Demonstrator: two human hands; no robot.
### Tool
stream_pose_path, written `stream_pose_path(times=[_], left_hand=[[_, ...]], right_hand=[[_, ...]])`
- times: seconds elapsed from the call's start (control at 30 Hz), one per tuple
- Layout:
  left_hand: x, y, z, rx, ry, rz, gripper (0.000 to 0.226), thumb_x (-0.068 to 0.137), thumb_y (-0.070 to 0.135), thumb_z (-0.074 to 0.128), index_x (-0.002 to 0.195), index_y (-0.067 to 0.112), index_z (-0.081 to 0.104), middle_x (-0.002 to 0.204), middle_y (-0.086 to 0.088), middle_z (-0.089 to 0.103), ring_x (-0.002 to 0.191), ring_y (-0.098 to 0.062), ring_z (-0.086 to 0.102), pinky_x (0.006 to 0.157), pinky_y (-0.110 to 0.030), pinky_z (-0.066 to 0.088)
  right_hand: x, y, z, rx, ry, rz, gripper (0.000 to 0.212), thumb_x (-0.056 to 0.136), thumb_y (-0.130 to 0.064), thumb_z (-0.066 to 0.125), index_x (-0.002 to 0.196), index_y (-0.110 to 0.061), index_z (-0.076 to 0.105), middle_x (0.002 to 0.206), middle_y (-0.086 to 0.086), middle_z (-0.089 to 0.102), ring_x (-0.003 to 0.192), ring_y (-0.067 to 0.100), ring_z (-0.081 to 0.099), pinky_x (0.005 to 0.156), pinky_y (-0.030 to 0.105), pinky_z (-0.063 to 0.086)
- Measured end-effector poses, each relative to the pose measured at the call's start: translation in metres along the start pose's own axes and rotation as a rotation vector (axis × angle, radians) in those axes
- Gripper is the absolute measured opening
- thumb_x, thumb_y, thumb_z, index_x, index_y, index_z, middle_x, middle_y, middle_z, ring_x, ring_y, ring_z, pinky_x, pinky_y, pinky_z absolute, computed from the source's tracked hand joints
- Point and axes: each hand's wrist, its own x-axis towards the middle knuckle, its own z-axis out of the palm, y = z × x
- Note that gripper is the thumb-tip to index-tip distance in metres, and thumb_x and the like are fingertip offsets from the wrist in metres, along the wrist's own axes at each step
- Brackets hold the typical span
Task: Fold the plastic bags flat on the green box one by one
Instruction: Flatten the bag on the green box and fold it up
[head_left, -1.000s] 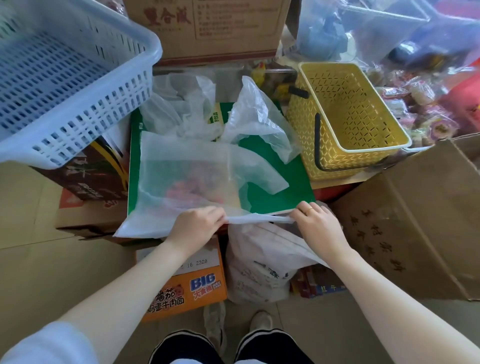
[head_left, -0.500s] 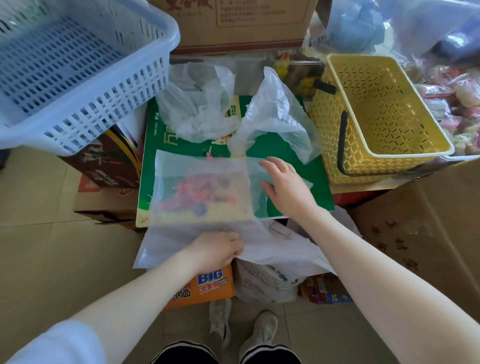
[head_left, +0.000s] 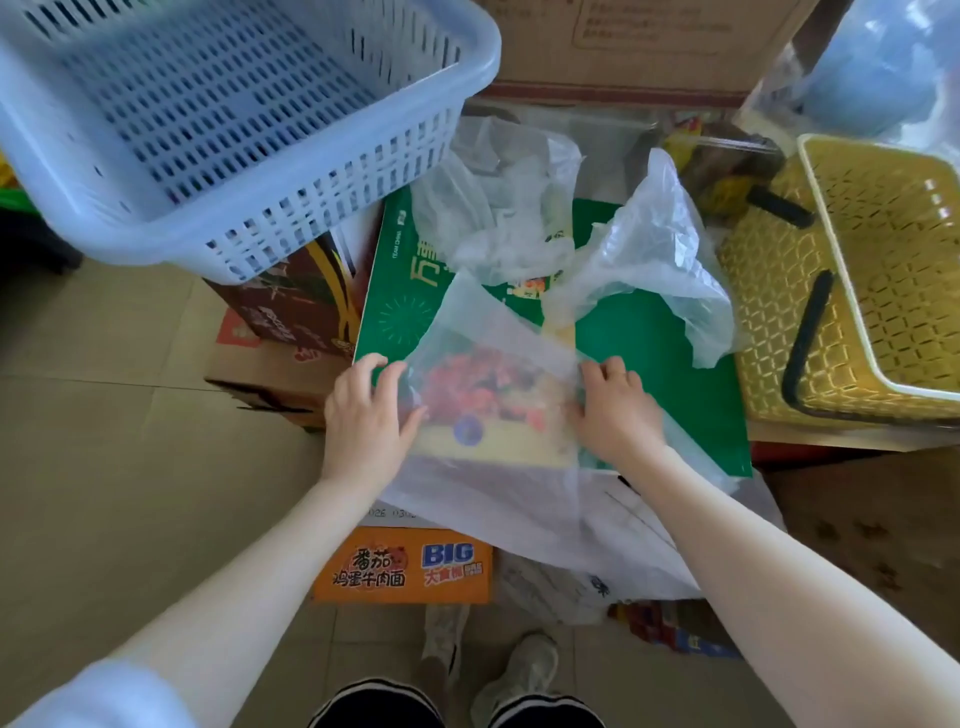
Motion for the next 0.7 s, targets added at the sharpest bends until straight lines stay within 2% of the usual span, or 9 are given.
stream_pose_path(times=[0.13, 0.23, 0.3, 0.4, 0.47, 0.5, 0.57, 0.63, 0.7], left_hand=[[0.025, -0.003, 0.003, -0.03, -0.111, -0.19, 0.047, 0.09, 0.033, 0.055, 0.126, 0.003, 0.049, 0.124, -0.017, 0.05, 0.113, -0.036, 0.043, 0.09, -0.043, 0.036], [0.037, 0.006, 0.006, -0.01, -0.193, -0.067, 0.029, 0.091, 0.031, 0.054, 0.103, 0.006, 0.061, 0.102, -0.011, 0.057, 0.096, -0.031, 0.047, 0.077, -0.037, 0.035], [0.034, 0.012, 0.003, -0.254, -0.257, -0.019, 0.017, 0.091, 0.022, 0.054, 0.081, 0.008, 0.054, 0.079, -0.003, 0.047, 0.075, -0.021, 0.044, 0.065, -0.032, 0.031], [0.025, 0.014, -0.011, -0.467, -0.343, 0.092, 0.021, 0.091, 0.022, 0.055, 0.076, 0.009, 0.046, 0.061, 0.005, 0.034, 0.055, -0.009, 0.033, 0.055, -0.026, 0.024], [0.021, 0.015, -0.024, -0.488, -0.317, 0.157, 0.019, 0.09, 0.024, 0.055, 0.075, 0.018, 0.044, 0.056, 0.007, 0.032, 0.051, -0.008, 0.035, 0.051, -0.02, 0.023], [0.021, 0.017, -0.03, -0.502, -0.283, 0.168, 0.021, 0.09, 0.024, 0.055, 0.074, 0.022, 0.041, 0.054, 0.007, 0.03, 0.051, -0.008, 0.036, 0.05, -0.019, 0.024], [0.024, 0.018, -0.041, -0.545, -0.231, 0.161, 0.022, 0.088, 0.029, 0.054, 0.072, 0.027, 0.038, 0.052, 0.007, 0.03, 0.051, -0.009, 0.039, 0.049, -0.017, 0.027], [0.028, 0.016, -0.048, -0.568, -0.177, 0.14, 0.015, 0.086, 0.03, 0.055, 0.076, 0.024, 0.045, 0.051, 0.006, 0.039, 0.054, -0.01, 0.045, 0.05, -0.015, 0.03], [0.033, 0.014, -0.052, -0.606, -0.137, 0.065, 0.013, 0.087, 0.026, 0.058, 0.079, 0.019, 0.05, 0.052, 0.006, 0.047, 0.052, -0.007, 0.048, 0.05, -0.014, 0.032]], right_hand=[[-0.01, 0.003, -0.009, -0.017, -0.084, 0.114, 0.033, 0.087, -0.029, 0.046, 0.113, -0.011, 0.039, 0.11, 0.009, 0.045, 0.094, 0.03, 0.049, 0.063, 0.034, 0.039], [-0.009, -0.003, -0.014, -0.038, -0.078, 0.126, 0.03, 0.088, -0.036, 0.044, 0.103, -0.01, 0.041, 0.106, 0.01, 0.051, 0.091, 0.03, 0.051, 0.063, 0.032, 0.038], [-0.002, -0.005, -0.015, 0.034, 0.013, 0.041, 0.04, 0.091, -0.037, 0.046, 0.119, -0.01, 0.042, 0.12, 0.012, 0.048, 0.106, 0.032, 0.048, 0.073, 0.035, 0.042], [0.008, -0.011, -0.023, 0.438, -0.002, -0.086, 0.07, 0.089, -0.035, 0.058, 0.145, -0.013, 0.022, 0.146, 0.008, 0.033, 0.132, 0.027, 0.034, 0.104, 0.041, 0.035], [0.011, -0.013, -0.036, 0.748, -0.171, -0.077, 0.082, 0.083, -0.038, 0.066, 0.147, -0.019, 0.018, 0.141, -0.003, 0.039, 0.128, 0.016, 0.04, 0.106, 0.036, 0.035], [0.011, -0.012, -0.042, 0.821, -0.256, -0.073, 0.078, 0.081, -0.036, 0.07, 0.144, -0.02, 0.026, 0.132, -0.008, 0.046, 0.121, 0.012, 0.047, 0.102, 0.033, 0.039], [0.012, -0.007, -0.052, 0.797, -0.347, -0.097, 0.046, 0.078, -0.029, 0.074, 0.119, -0.017, 0.057, 0.108, -0.007, 0.063, 0.098, 0.012, 0.062, 0.088, 0.029, 0.049], [0.01, 0.002, -0.061, 0.752, -0.332, -0.061, 0.013, 0.077, -0.022, 0.074, 0.079, -0.014, 0.064, 0.076, -0.002, 0.063, 0.067, 0.014, 0.06, 0.064, 0.023, 0.049], [0.007, 0.013, -0.067, 0.747, -0.306, -0.023, 0.025, 0.077, -0.02, 0.074, 0.066, -0.006, 0.057, 0.065, 0.004, 0.052, 0.057, 0.017, 0.049, 0.055, 0.026, 0.04]])
